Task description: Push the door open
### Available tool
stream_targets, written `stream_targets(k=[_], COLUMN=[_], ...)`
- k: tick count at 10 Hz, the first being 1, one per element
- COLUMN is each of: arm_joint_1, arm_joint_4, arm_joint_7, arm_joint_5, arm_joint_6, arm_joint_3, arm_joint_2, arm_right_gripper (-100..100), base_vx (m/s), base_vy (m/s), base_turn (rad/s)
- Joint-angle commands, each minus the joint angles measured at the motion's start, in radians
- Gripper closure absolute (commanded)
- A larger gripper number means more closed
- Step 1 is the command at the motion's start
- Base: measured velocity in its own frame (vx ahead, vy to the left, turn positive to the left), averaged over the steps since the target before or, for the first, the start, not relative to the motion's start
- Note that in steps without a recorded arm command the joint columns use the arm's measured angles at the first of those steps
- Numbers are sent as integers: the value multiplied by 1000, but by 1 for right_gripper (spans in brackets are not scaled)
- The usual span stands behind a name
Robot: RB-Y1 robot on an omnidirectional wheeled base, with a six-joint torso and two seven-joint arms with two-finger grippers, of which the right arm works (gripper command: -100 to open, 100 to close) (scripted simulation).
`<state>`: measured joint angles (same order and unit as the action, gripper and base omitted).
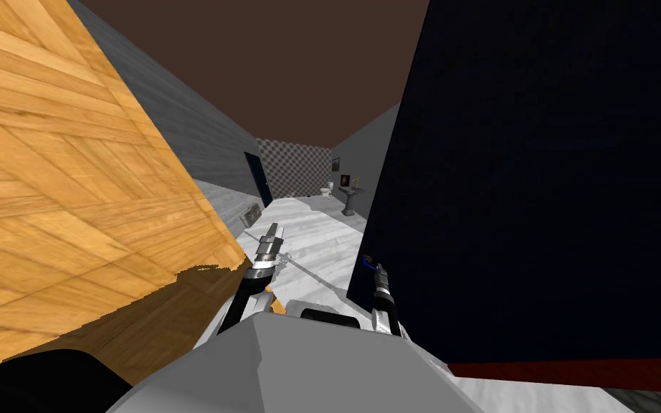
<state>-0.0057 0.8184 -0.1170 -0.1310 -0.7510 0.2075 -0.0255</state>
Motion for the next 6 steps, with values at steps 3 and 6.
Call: stream_targets(k=[3,6], arm_joint_1=[3,2], arm_joint_4=[17,19], arm_joint_7=[-24,-46], arm_joint_5=[-22,-41], arm_joint_6=[-2,-4], arm_joint_3=[51,90], arm_joint_2=[3,28], arm_right_gripper=[100,100], base_vx=[186,201], base_vy=[37,48], base_turn=[-91,-83])
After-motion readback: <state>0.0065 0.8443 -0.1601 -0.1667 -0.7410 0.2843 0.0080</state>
